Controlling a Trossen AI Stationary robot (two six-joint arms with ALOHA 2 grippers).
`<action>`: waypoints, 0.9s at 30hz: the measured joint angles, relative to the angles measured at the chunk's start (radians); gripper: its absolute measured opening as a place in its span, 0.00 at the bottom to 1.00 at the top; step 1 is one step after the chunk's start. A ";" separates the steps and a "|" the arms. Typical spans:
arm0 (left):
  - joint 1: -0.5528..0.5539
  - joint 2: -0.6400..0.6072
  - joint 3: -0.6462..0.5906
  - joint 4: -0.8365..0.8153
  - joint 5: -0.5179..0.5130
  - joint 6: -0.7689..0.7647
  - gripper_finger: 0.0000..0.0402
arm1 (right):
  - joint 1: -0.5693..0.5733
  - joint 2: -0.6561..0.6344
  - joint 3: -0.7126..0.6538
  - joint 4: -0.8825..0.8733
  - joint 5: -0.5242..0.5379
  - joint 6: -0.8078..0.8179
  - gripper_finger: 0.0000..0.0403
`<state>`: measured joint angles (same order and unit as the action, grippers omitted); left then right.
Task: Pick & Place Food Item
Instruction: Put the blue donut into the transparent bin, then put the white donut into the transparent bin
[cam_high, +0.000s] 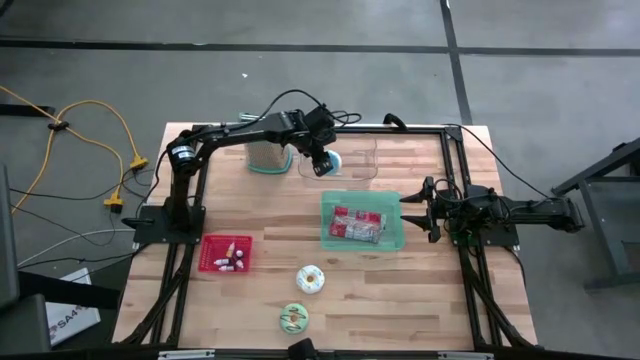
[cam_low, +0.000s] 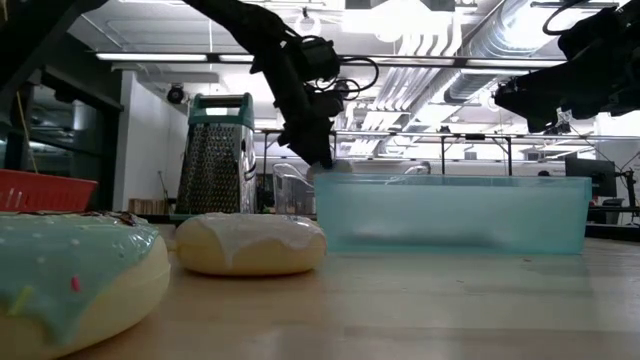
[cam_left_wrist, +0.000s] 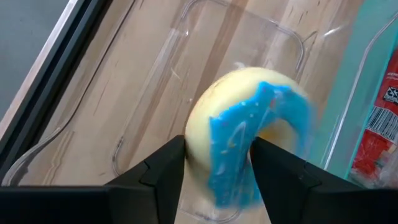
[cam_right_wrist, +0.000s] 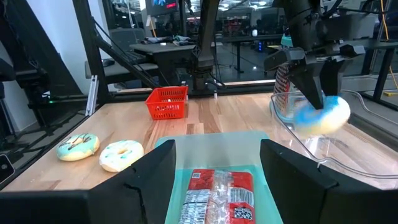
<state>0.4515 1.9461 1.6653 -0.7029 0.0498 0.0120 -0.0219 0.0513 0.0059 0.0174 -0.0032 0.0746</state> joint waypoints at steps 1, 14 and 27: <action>0.000 0.000 0.000 0.000 0.000 0.000 0.44 | 0.000 0.000 0.000 0.000 0.000 0.000 0.55; 0.004 0.000 0.000 0.000 -0.002 0.000 0.44 | 0.000 0.000 0.000 0.000 0.000 0.000 0.55; 0.000 -0.060 -0.001 -0.003 0.033 0.015 0.44 | 0.000 0.000 0.000 0.000 0.000 0.000 0.55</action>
<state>0.4514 1.8864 1.6642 -0.7057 0.0825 0.0269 -0.0216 0.0517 0.0059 0.0177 -0.0036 0.0746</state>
